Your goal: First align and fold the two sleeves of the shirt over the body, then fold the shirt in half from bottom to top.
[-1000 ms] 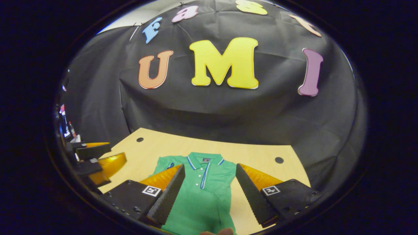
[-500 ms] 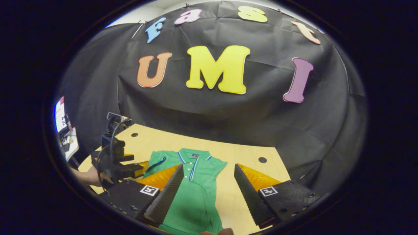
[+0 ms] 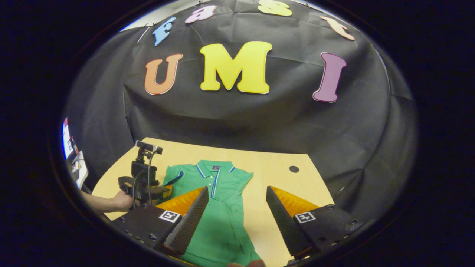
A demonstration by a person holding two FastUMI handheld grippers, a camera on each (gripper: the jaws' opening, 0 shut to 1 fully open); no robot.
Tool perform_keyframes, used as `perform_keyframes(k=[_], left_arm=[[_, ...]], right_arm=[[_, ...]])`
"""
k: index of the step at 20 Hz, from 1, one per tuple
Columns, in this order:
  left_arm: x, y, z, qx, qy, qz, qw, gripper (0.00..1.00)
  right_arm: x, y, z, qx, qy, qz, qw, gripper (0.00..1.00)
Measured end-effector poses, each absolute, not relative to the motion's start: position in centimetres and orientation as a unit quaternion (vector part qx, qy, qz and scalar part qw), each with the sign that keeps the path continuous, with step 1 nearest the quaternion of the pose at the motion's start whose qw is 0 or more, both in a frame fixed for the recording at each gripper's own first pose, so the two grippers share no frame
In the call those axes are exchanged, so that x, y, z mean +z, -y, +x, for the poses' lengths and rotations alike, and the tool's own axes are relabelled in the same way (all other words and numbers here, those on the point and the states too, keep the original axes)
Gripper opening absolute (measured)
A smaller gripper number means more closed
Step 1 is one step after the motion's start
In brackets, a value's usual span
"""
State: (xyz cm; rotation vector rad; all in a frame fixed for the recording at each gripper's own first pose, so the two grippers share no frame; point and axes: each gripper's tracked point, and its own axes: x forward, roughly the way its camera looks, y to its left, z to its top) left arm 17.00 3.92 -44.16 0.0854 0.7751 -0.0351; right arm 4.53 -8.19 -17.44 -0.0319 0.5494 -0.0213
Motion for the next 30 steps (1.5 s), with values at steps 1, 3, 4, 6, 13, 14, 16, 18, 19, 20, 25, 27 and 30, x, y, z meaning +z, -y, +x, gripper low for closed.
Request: perform_keyframes(k=[1, 3, 4, 6, 13, 14, 16, 18, 19, 20, 25, 27, 30], left_arm=[[-44.4, -4.2, 17.2, -0.017, -0.378, 0.051, 0.924, 0.97], [-44.1, -3.7, 17.5, -0.029, -0.374, 0.04, 0.926, 0.89], [-44.2, -3.5, 17.4, -0.033, -0.374, 0.033, 0.926, 0.81], [-44.0, -3.3, 17.4, -0.038, -0.37, 0.02, 0.928, 0.55], [-42.4, -1.8, 17.8, -0.071, -0.358, -0.062, 0.929, 0.11], [-42.0, -1.7, 17.9, -0.072, -0.355, -0.068, 0.93, 0.1], [-40.7, -1.6, 18.3, -0.07, -0.341, -0.069, 0.935, 0.07], [-38.7, -1.4, 18.7, -0.062, -0.329, -0.067, 0.94, 0.07], [-37.7, -1.1, 19.0, -0.06, -0.324, -0.068, 0.942, 0.07], [-37.0, -0.3, 19.2, -0.06, -0.319, -0.069, 0.943, 0.07], [-35.5, 4.4, 20.5, -0.065, -0.32, -0.041, 0.944, 0.08], [-35.8, 7.6, 20.7, -0.081, -0.324, -0.039, 0.942, 0.08], [-36.4, 11.2, 21.4, -0.092, -0.32, -0.033, 0.942, 0.08]], right_arm=[[-17.5, 8.1, 4.6, -0.01, -0.271, -0.015, 0.962, 0.96], [-17.8, 7.6, 4.8, -0.006, -0.274, -0.016, 0.962, 0.96], [-18.0, 7.4, 4.8, -0.004, -0.277, -0.015, 0.961, 0.96], [-18.2, 7.2, 4.9, -0.002, -0.281, -0.008, 0.96, 0.96], [-18.6, 6.5, 5.1, 0.003, -0.288, 0.005, 0.958, 0.96], [-18.6, 6.5, 5.1, 0.004, -0.288, 0.008, 0.958, 0.96], [-18.5, 6.7, 4.9, 0.004, -0.286, 0.012, 0.958, 0.96], [-18.3, 7.1, 4.7, 0.001, -0.283, 0.014, 0.959, 0.96], [-18.2, 7.3, 4.5, 0.0, -0.281, 0.016, 0.96, 0.96], [-18.0, 7.5, 4.5, -0.002, -0.278, 0.019, 0.96, 0.96], [-17.4, 9.5, 3.3, -0.015, -0.268, 0.032, 0.963, 0.95], [-17.1, 10.6, 2.6, -0.025, -0.265, 0.031, 0.963, 0.96], [-16.8, 12.2, 1.9, -0.039, -0.26, 0.035, 0.964, 0.95]])
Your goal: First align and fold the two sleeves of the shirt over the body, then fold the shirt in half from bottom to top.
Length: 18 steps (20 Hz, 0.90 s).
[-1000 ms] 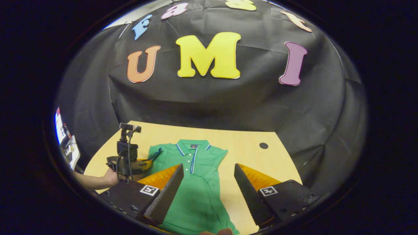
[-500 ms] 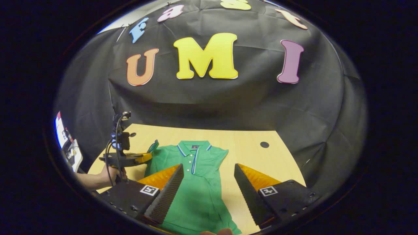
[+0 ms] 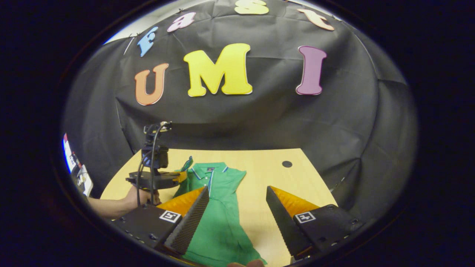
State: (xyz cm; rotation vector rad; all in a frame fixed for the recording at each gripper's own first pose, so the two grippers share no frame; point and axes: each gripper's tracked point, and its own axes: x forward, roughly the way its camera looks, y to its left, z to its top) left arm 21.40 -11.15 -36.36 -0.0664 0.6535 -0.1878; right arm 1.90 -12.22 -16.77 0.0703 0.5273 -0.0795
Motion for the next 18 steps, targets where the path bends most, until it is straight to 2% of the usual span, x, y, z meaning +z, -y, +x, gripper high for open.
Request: perform_keyframes(k=[2, 4, 7, 13, 18], left_arm=[[-35.9, 12.2, 21.4, -0.092, -0.314, -0.032, 0.944, 0.11], [-34.8, 12.4, 21.2, -0.09, -0.3, -0.035, 0.949, 0.22], [-31.9, 11.0, 20.7, -0.077, -0.27, -0.035, 0.959, 1.0], [-25.7, 7.1, 16.2, -0.048, -0.222, -0.036, 0.973, 1.0], [-21.0, 5.2, 9.1, -0.039, -0.193, -0.037, 0.98, 1.0]], right_arm=[[-16.4, 12.9, 1.4, -0.046, -0.256, 0.039, 0.965, 0.95], [-15.9, 13.0, 1.2, -0.048, -0.25, 0.042, 0.966, 0.94], [-15.7, 12.5, 0.9, -0.043, -0.242, 0.045, 0.968, 0.95], [-13.8, 9.6, 0.0, -0.005, -0.205, 0.028, 0.978, 0.95], [-13.5, 7.2, -1.9, 0.028, -0.188, 0.02, 0.982, 0.95]])
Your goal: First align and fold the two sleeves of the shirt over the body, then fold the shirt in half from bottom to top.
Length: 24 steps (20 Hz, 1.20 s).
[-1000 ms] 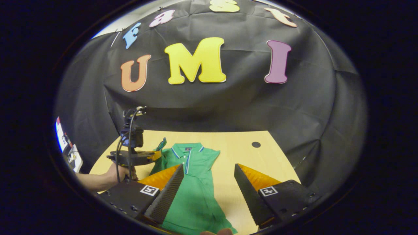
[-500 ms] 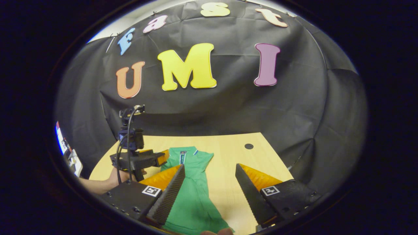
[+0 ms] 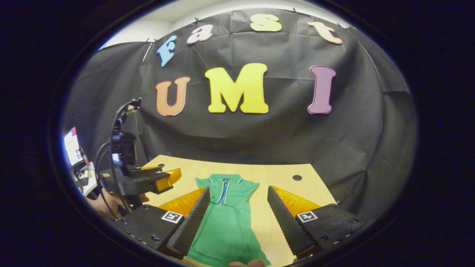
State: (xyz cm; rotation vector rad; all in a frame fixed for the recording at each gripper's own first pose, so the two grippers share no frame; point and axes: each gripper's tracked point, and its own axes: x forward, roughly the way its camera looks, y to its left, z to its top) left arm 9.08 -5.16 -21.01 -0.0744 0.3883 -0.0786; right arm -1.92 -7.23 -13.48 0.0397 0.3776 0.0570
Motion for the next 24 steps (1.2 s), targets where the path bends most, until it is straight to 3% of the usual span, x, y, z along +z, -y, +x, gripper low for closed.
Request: perform_keyframes(k=[5, 9, 20, 24], left_arm=[[-18.7, 3.2, 2.6, -0.025, -0.177, -0.026, 0.984, 1.0], [-20.4, 2.6, -1.8, -0.038, -0.197, -0.028, 0.979, 1.0], [-36.5, 0.6, -12.7, -0.083, -0.362, -0.016, 0.928, 1.0], [-40.7, -0.5, -14.0, -0.083, -0.406, -0.018, 0.91, 1.0]], right_arm=[[-14.4, 6.7, -4.0, 0.031, -0.183, 0.016, 0.982, 0.95], [-17.3, 8.5, -6.7, 0.012, -0.213, -0.013, 0.977, 0.95], [-33.5, 12.4, -15.5, -0.006, -0.377, -0.038, 0.925, 0.96], [-38.2, 13.4, -16.7, -0.005, -0.42, -0.045, 0.907, 0.96]])
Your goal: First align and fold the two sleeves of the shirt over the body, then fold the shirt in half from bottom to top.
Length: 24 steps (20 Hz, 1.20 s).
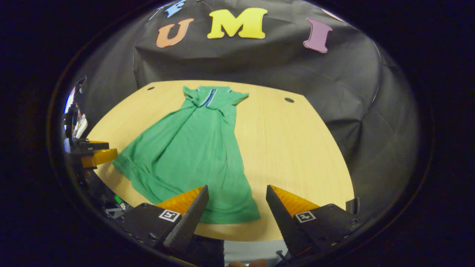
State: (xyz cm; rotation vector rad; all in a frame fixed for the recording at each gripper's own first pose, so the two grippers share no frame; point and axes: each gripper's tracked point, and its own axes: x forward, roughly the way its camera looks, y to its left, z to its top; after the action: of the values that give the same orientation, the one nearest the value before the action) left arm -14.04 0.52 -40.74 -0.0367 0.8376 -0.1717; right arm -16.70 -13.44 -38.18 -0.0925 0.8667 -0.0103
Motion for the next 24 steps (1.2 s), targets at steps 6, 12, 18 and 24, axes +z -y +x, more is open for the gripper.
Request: perform_keyframes(k=[6, 12, 18, 24], left_arm=[[-42.3, -0.8, -15.2, -0.08, -0.445, -0.02, 0.892, 1.0], [-42.6, -1.5, -15.7, -0.083, -0.472, 0.017, 0.877, 1.0], [-42.2, -3.3, -14.9, -0.055, -0.482, -0.013, 0.874, 0.26], [-41.3, -2.3, -15.1, -0.083, -0.488, -0.031, 0.869, 0.1]], right_arm=[[-42.9, 14.3, -16.6, 0.005, -0.455, -0.052, 0.889, 0.96], [-44.5, 12.2, -16.9, 0.047, -0.479, -0.03, 0.876, 0.95], [-44.6, 11.4, -17.0, 0.065, -0.49, -0.014, 0.869, 0.15], [-43.7, 10.7, -16.4, 0.073, -0.493, 0.003, 0.867, 0.0]])
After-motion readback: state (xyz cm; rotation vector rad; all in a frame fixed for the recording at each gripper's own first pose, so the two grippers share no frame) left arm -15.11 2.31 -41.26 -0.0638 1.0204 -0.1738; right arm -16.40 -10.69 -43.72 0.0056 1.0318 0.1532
